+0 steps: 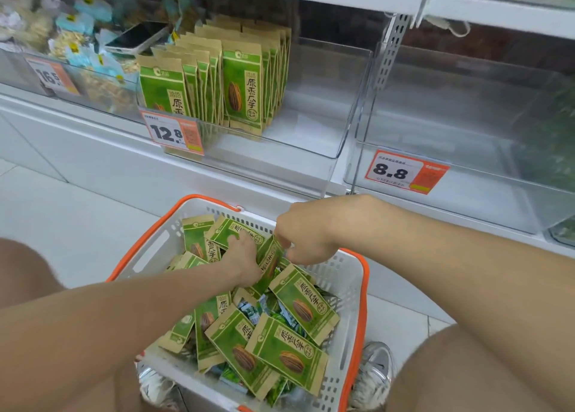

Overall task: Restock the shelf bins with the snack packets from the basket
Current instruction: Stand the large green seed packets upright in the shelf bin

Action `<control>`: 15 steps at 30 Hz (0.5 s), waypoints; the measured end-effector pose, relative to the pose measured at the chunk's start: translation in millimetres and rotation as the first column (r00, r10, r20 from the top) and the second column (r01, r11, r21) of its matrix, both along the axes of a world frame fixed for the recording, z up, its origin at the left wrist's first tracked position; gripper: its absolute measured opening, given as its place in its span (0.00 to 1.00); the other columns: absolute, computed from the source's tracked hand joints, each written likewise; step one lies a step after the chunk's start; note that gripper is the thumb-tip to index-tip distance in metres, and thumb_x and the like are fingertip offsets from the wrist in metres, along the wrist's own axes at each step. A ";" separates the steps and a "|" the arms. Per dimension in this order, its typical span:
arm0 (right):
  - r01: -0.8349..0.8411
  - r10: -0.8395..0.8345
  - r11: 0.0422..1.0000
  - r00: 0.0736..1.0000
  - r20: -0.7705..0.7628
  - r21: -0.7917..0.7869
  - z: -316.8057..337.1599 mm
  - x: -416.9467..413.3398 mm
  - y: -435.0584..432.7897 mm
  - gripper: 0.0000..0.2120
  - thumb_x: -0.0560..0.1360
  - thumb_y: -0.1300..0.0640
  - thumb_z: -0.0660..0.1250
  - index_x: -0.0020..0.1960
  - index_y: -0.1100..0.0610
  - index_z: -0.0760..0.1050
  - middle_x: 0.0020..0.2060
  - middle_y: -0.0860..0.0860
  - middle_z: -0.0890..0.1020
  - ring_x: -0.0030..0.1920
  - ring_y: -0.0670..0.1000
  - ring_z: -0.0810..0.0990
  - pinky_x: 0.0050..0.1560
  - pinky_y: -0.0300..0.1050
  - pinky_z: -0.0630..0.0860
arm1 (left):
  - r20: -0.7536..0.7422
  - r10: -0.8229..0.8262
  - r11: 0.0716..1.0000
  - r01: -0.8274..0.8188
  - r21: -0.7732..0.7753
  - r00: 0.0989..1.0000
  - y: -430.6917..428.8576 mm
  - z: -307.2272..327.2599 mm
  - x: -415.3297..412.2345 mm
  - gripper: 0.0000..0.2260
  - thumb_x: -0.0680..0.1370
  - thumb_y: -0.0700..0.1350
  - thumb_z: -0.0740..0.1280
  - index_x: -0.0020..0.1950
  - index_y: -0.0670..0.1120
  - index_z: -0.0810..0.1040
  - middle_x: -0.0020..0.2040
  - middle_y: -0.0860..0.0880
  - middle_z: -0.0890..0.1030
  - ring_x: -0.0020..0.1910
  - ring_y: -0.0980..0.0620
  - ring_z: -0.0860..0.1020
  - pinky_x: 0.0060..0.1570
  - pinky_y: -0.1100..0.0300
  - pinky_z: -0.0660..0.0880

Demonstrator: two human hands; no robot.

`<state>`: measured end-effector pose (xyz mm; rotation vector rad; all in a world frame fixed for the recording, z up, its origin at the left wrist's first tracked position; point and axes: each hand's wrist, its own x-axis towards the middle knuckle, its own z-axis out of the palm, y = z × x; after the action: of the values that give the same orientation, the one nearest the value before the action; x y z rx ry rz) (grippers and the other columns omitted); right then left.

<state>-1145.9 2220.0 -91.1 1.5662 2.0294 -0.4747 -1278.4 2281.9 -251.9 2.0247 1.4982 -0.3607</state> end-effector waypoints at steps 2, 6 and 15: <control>-0.002 0.002 1.000 1.000 0.010 -0.009 1.7 -0.7 0.1 0.12 0.82 0.52 0.62 0.60 0.56 0.79 0.55 0.55 0.82 0.52 0.57 0.83 0.45 0.49 0.79 | 0.023 -0.016 1.000 0.016 -0.009 1.000 4.1 6.9 4.4 0.13 0.76 0.33 0.68 0.59 0.39 0.70 0.57 0.41 0.73 0.49 0.47 0.76 0.35 0.61 0.74; -0.004 0.001 0.997 1.000 0.030 0.081 6.0 -2.2 0.0 0.13 0.82 0.60 0.61 0.38 0.57 0.69 0.35 0.52 0.73 0.33 0.53 0.71 0.29 0.43 0.65 | 0.064 -0.141 0.988 0.137 0.066 0.988 17.9 33.6 11.2 0.07 0.75 0.34 0.65 0.40 0.43 0.72 0.37 0.45 0.74 0.36 0.47 0.76 0.29 0.58 0.69; 0.057 -0.037 0.984 0.992 -0.121 0.167 27.4 -0.7 4.3 0.19 0.82 0.50 0.66 0.35 0.54 0.65 0.31 0.50 0.70 0.31 0.49 0.69 0.30 0.45 0.65 | 0.176 -0.499 0.859 0.512 -0.034 0.849 33.8 151.9 -13.0 0.11 0.78 0.43 0.76 0.58 0.53 0.86 0.52 0.52 0.87 0.53 0.51 0.84 0.55 0.54 0.80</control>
<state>-1146.6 2224.3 -63.7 1.7270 2.1755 -0.4303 -1291.4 2315.7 -100.0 2.3036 0.8175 -0.4423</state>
